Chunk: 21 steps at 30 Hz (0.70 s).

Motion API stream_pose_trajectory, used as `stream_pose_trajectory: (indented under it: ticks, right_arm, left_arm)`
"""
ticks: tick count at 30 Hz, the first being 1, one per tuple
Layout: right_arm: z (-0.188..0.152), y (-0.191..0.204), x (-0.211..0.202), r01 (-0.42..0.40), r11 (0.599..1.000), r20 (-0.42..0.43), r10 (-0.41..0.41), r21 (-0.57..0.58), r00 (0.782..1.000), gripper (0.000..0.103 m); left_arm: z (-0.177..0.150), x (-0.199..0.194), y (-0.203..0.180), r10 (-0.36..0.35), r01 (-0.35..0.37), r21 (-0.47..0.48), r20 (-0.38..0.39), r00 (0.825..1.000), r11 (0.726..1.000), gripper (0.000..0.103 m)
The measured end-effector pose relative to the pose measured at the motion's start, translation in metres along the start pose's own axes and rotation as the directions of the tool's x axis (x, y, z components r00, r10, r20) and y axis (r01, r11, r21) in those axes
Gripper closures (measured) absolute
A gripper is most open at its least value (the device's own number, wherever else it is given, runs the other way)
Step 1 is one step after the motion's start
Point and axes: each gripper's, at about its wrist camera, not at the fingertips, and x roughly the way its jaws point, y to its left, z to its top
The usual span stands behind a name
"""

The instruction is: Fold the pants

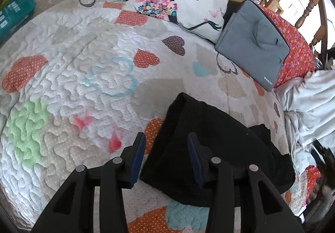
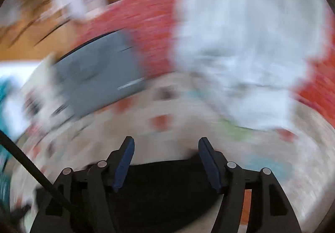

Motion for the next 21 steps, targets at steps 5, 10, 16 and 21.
stream_pose_trajectory:
  ticks: [5, 10, 16, 21]
  right_arm:
    - [-0.010, 0.079, 0.111, -0.178, 0.947, -0.305, 0.092, -0.266, 0.948, 0.047]
    - [-0.011, 0.093, 0.175, -0.182, 0.949, -0.410, 0.063, -0.258, 0.910, 0.053]
    - [0.007, 0.114, 0.188, -0.196, 0.944, -0.428, 0.066, -0.267, 0.901, 0.095]
    - [0.019, 0.131, 0.220, -0.137, 0.950, -0.420, 0.007, -0.281, 0.907, 0.096]
  left_arm:
    - [-0.003, 0.012, -0.013, -0.002, 0.004, 0.044, -0.033, 0.999, 0.999, 0.061]
    - [-0.007, 0.034, -0.014, 0.002, 0.005, 0.061, -0.112, 0.994, 0.998, 0.055]
    - [-0.011, 0.043, -0.015, -0.001, 0.019, 0.096, -0.176, 0.984, 0.995, 0.059]
    - [-0.017, 0.040, -0.018, 0.047, -0.017, 0.156, -0.191, 0.981, 0.988, 0.065]
